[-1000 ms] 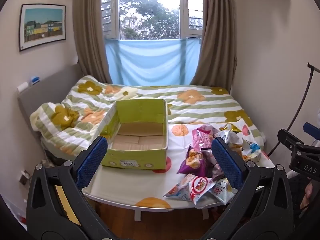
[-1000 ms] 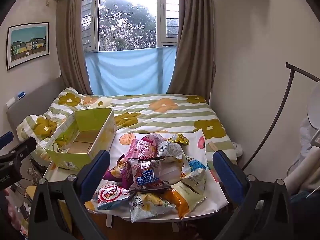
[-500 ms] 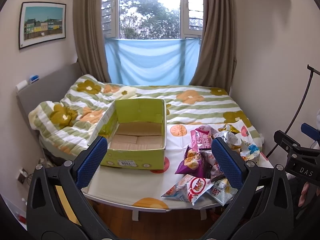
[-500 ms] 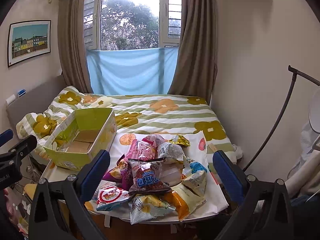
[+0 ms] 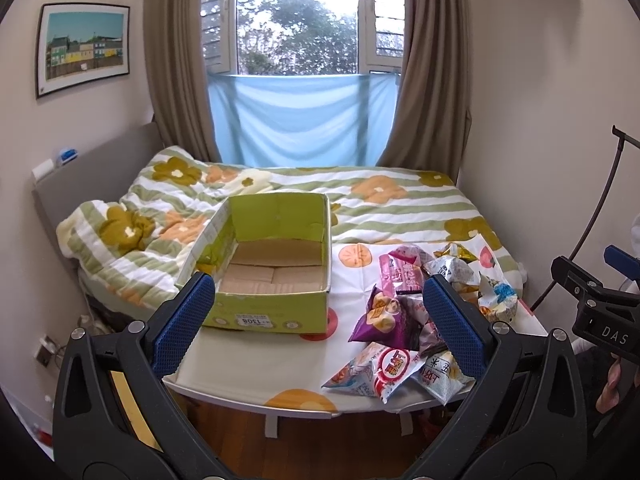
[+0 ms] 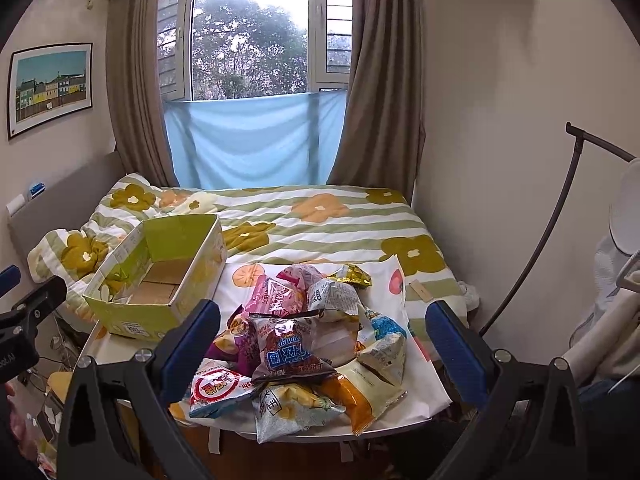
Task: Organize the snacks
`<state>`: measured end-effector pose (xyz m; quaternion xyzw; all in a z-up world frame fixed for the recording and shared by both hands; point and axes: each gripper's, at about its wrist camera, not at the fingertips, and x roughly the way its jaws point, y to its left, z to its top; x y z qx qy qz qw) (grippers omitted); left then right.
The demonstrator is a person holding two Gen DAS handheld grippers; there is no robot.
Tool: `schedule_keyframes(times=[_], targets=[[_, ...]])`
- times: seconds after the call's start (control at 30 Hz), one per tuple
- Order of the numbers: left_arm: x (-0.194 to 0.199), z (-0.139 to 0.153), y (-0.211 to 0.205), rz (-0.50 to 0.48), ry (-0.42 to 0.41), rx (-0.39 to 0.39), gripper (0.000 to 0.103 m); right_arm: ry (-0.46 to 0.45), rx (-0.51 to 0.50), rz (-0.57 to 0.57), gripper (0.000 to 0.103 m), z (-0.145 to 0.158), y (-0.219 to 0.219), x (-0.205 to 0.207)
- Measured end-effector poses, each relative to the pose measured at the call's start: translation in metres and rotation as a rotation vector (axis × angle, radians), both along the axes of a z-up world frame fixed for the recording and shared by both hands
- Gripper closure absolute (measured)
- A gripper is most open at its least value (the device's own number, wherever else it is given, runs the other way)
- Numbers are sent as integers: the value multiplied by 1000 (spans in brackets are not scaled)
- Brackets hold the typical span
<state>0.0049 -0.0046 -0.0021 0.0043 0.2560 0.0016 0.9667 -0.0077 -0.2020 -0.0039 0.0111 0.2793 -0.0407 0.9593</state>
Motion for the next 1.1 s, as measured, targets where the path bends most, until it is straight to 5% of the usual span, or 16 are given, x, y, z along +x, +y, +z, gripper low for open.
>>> schedule_keyframes(times=[1.1], targets=[[3, -6, -4, -15, 17, -3, 0, 5, 4, 8, 0, -1, -3, 2]])
